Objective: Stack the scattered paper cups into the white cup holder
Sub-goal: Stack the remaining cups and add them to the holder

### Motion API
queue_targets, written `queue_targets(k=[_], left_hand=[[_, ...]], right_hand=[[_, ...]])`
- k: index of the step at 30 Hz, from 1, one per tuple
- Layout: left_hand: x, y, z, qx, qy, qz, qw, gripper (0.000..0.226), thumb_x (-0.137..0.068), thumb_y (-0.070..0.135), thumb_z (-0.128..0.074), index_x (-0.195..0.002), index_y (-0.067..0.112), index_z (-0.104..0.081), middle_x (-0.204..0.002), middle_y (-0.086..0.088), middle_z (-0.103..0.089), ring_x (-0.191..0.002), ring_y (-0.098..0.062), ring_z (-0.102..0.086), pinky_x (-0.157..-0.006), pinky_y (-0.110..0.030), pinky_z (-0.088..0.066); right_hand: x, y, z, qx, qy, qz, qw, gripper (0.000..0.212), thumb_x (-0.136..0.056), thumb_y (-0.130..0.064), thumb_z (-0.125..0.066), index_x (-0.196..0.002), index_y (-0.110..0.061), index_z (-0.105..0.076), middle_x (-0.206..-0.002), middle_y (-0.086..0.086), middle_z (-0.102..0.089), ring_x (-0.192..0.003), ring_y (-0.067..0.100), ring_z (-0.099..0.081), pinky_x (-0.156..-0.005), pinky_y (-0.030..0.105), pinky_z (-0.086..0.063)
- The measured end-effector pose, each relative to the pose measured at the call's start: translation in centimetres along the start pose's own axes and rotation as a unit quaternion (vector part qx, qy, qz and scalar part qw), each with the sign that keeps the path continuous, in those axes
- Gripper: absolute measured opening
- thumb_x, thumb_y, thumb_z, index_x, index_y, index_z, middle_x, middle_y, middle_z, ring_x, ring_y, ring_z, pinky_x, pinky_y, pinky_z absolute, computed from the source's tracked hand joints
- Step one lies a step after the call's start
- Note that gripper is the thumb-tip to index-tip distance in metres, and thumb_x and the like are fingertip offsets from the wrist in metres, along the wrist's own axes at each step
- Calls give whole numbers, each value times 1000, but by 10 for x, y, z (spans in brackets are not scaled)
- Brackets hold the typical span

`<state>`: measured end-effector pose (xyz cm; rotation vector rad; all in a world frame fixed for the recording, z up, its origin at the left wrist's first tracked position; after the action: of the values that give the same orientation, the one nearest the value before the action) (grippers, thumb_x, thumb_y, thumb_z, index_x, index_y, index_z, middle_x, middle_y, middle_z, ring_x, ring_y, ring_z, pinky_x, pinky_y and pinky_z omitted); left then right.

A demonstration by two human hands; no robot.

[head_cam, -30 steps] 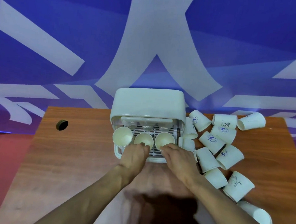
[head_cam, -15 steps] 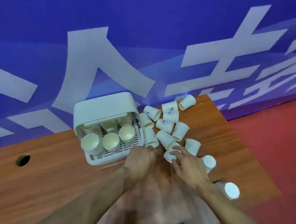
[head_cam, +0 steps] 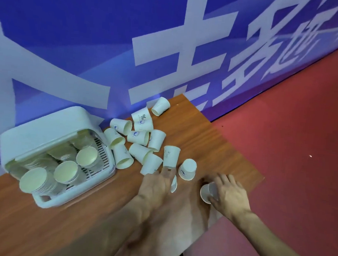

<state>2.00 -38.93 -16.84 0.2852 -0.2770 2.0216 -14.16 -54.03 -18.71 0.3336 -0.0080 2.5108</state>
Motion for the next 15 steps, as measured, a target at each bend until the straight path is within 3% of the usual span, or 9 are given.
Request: queue_targets(k=[4,8,11,13,15], left_hand=[[-18,6,-25,-22,39,31,999,75,-92,35,-59,-149,22,-11,-138,-3,-39,-95,-20,-56,-59,-34,-43],[-22,8,-32,-20,49,17,998,51,-92,33,-59,-135,20,-36,-119,0,-50,-93,-19,-56,-59,-32,-40],[-10,11,-25,0,69,6,998,39,-90,28,-58,-124,19,-41,-113,0,-48,-90,-21,-54,-51,-31,-34],[5,16,-29,-1,67,-9,998,40,-87,25,-60,-122,20,-41,-115,-2,-48,-90,-21,-53,-48,-30,-38],[18,21,-44,2,30,-39,999,49,-82,37,-65,-121,19,-40,-119,-3,-45,-91,-21,-51,-50,-31,-41]], right_hand=[[-6,2,-21,-43,-30,-4,999,44,-86,-40,-57,-126,-30,-45,-125,-10,-50,-108,17,-55,-77,27,-45],[-5,-14,-17,-134,-22,23,990,50,-78,-47,-66,-121,-30,-49,-110,-7,-57,-95,21,-60,-65,28,-38],[6,-26,-20,-239,8,41,970,50,-76,-53,-70,-111,-25,-48,-104,-9,-50,-89,17,-55,-63,25,-32],[17,-35,-31,-252,-8,64,966,58,-73,-61,-70,-110,-23,-46,-109,-13,-44,-92,13,-54,-62,23,-33],[25,-43,-42,-232,-20,84,969,74,-67,-76,-64,-115,-23,-45,-125,-17,-43,-100,9,-56,-63,24,-41]])
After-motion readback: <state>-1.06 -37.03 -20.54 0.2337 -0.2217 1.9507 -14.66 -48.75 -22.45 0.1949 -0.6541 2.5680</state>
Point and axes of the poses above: each hand's wrist, its own x-axis away from the middle knuckle, its own z-axis out of the back of the hand, y = z × x, the point moved 6 cm from there along -x, towards the middle knuckle
